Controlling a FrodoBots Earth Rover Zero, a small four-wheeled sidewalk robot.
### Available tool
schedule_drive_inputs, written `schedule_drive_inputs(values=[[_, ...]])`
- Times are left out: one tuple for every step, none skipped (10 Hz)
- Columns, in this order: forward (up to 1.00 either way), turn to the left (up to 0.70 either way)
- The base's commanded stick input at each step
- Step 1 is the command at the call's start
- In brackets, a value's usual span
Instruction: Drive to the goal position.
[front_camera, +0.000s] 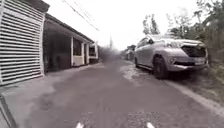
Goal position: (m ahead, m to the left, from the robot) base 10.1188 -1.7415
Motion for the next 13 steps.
schedule_drive_inputs(values=[[1.0, 0.0], [1.0, 0.02], [1.0, 0.02], [1.0, 0.0], [1.0, 0.02], [1.0, 0.0], [1.0, 0.0], [1.0, 0.0], [1.0, 0.02], [0.98, 0.0], [0.95, 0.0], [0.95, 0.0], [0.96, 0.0]])
